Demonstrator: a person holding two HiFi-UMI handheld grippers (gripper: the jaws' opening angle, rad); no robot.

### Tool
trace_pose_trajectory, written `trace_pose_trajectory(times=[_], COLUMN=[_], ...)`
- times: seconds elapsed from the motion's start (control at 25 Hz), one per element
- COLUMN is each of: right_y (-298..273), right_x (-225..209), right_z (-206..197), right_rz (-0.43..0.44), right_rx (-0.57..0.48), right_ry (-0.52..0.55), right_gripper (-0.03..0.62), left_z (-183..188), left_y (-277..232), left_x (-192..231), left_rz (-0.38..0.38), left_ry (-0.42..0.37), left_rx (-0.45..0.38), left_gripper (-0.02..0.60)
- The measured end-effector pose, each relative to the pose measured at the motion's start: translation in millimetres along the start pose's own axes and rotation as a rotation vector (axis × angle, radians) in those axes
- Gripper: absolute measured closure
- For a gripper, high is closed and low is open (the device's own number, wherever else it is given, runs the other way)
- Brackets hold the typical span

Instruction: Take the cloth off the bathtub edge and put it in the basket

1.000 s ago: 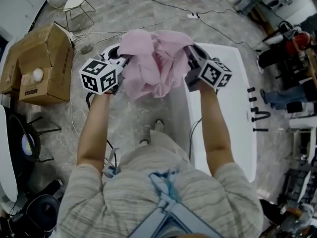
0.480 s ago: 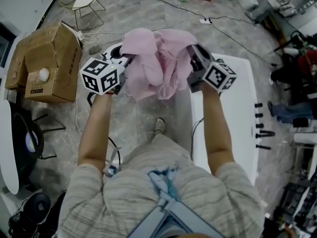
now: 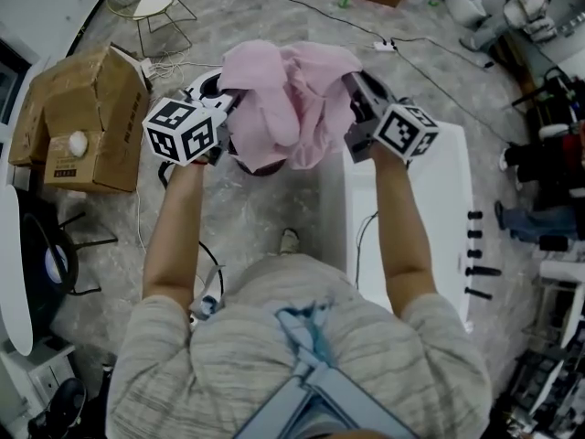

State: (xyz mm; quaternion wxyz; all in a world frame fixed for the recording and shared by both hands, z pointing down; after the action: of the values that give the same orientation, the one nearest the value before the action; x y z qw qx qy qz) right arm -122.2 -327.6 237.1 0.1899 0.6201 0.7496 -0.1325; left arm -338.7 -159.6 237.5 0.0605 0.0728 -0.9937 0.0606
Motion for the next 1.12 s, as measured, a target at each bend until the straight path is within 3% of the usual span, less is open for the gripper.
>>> trace_pose_trajectory(times=[0.4,0.8,1.12], right_y=[-57,-133,-188], right_x=[-15,-21,-40], right_z=[10,14,-12], right_rz=[0.031,-0.002,-0.046], right_rx=[0.007,-0.016,0.004], right_ry=[0.000,0.019,-0.030], right_gripper=[0.574,0.574,0.574], left_z=[5,18,5], left_y=[-27,-50,-68], left_x=[47,131,193], left_rz=[0.018,-0.046,-0.050], left_ry=[0.015,0.018,0.038], left_rx=[-0.012,-0.008,0.031], left_gripper=[0.548,0.548,0.548])
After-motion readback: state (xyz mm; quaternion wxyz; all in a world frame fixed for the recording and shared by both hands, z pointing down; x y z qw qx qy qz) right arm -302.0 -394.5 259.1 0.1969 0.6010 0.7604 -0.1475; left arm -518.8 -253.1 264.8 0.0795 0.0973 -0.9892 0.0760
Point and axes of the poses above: the fingertips, and each gripper's own axes: y backward along the fingers, x to its left, z out of its top, the point moved 7 cm from there along y, backward along the fingers, and after that the axes turned 3 degrees about z, right-handed, at the moved point
